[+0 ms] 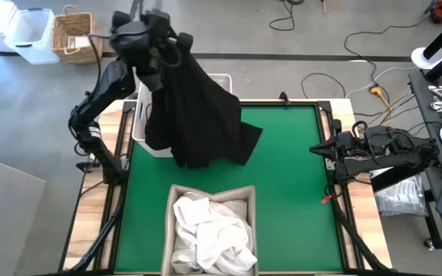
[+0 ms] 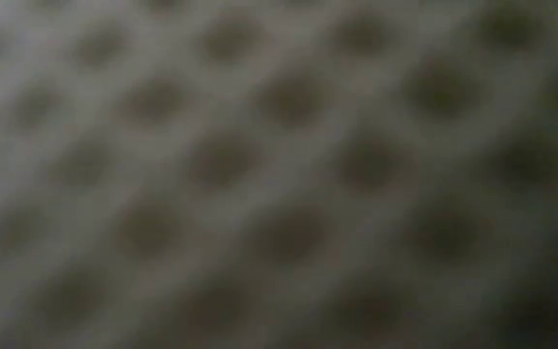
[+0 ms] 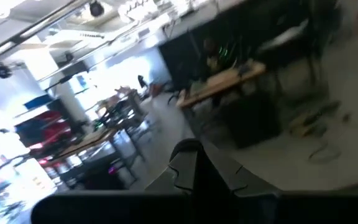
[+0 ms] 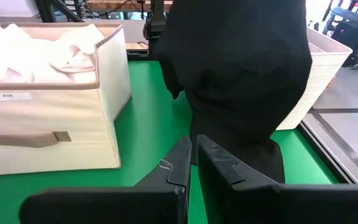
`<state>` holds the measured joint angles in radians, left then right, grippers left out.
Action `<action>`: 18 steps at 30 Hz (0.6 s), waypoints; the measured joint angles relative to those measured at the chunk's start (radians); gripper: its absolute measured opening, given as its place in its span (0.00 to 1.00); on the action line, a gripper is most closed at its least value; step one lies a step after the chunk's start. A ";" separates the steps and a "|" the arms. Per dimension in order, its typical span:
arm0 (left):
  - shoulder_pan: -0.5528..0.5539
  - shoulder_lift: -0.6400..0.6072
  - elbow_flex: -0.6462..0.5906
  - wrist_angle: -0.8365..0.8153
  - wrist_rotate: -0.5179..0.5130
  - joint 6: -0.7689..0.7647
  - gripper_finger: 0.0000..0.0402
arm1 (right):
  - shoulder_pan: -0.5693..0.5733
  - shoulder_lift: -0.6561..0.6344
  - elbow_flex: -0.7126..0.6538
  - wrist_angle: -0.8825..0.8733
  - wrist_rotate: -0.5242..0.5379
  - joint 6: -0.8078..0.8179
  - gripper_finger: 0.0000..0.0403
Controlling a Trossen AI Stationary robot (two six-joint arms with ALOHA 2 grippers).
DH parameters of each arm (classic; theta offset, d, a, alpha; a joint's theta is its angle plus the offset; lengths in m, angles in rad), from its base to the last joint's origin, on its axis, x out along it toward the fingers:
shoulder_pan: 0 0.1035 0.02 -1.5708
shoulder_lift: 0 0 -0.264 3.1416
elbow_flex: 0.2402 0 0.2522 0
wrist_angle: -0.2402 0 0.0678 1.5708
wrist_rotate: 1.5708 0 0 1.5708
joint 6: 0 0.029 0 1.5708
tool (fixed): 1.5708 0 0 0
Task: Sort clothes
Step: Put the black shirt into the white bin
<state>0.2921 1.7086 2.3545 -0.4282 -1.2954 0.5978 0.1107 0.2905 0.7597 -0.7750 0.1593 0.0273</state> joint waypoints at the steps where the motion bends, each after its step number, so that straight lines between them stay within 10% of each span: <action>1: 0.014 0.004 -0.001 -0.053 -0.004 -0.032 0.00 | 0.000 0.000 0.000 0.000 0.000 0.000 0.04; 18: 0.129 0.098 -0.001 -0.720 0.097 -0.690 0.01 | 0.000 0.000 -0.003 -0.012 0.000 0.011 0.04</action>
<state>0.4207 1.8062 2.3540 -1.1479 -1.1985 -0.0927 0.1106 0.2906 0.7569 -0.7865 0.1593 0.0383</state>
